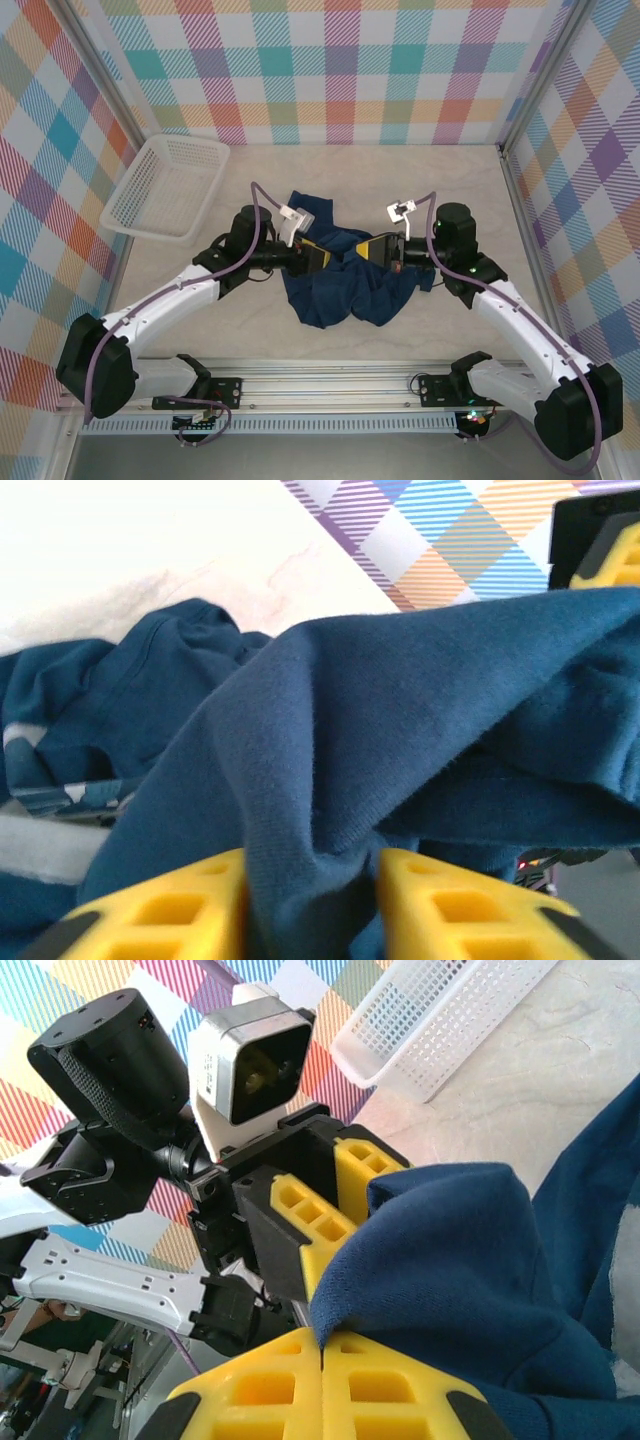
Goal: Fold the inside-out t-shirt
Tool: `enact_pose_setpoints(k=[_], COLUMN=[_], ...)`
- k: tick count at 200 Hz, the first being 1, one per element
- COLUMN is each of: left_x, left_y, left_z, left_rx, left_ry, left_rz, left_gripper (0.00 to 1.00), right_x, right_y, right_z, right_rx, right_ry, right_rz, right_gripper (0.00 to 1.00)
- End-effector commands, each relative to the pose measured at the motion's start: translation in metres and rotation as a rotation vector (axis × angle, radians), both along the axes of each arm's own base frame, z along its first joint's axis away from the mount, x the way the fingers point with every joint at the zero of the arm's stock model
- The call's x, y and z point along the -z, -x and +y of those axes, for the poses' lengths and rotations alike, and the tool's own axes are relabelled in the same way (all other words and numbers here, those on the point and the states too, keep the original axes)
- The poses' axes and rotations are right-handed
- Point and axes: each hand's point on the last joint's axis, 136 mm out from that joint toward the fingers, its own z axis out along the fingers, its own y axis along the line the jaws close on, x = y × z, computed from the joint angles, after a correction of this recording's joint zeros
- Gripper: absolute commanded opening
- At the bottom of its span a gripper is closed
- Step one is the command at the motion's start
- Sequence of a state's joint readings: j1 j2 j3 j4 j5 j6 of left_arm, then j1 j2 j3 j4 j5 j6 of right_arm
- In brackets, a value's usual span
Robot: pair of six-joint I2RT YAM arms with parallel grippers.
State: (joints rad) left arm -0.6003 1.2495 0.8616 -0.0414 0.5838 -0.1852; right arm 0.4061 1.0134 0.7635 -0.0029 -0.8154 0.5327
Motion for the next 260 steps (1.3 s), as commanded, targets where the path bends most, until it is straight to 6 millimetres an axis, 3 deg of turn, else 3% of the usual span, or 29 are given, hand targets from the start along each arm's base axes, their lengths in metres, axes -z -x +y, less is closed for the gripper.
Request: enact_pose_setpoints(k=[1,33,68,144,165,195,217,235,260], left_x=[-0.026,-0.054,-0.066,-0.057,-0.057,-0.057,-0.068,-0.085,-0.113], left_y=[0.0,0.023,0.055,0.037,0.032,0.027,0.025,0.027,0.03], left_z=[0.007,0.009,-0.015,-0.044,-0.051,-0.056,-0.054,-0.049,-0.047], left_rx=[-0.023,0.022,0.181,0.224,0.235,0.242,0.223,0.208,0.187], left_ry=[0.025,0.089,0.103,0.078,0.085,0.092,0.103,0.125,0.158], left_rz=[-0.064,-0.127,-0.138,-0.105,-0.102,-0.097,-0.128,-0.17,-0.18], left_gripper=[0.45,0.56,0.57,0.54,0.45,0.2,0.0,0.0,0.0], right_x=[-0.007,-0.003,-0.002,-0.002,0.0,0.001,0.007,0.018,0.024], right_y=[-0.003,-0.008,-0.009,-0.006,-0.006,-0.006,-0.008,-0.016,-0.029], right_z=[0.0,0.0,-0.001,-0.002,-0.003,-0.004,-0.007,-0.017,-0.034], right_rx=[0.005,0.029,0.038,0.04,0.043,0.048,0.07,0.142,0.261], right_ry=[-0.019,-0.009,-0.004,-0.003,0.001,0.007,0.045,0.129,0.235], right_rz=[-0.025,-0.008,-0.004,-0.011,-0.011,-0.017,-0.024,-0.036,-0.067], right_gripper=[0.0,0.0,0.0,0.0,0.0,0.0,0.0,0.06,0.29])
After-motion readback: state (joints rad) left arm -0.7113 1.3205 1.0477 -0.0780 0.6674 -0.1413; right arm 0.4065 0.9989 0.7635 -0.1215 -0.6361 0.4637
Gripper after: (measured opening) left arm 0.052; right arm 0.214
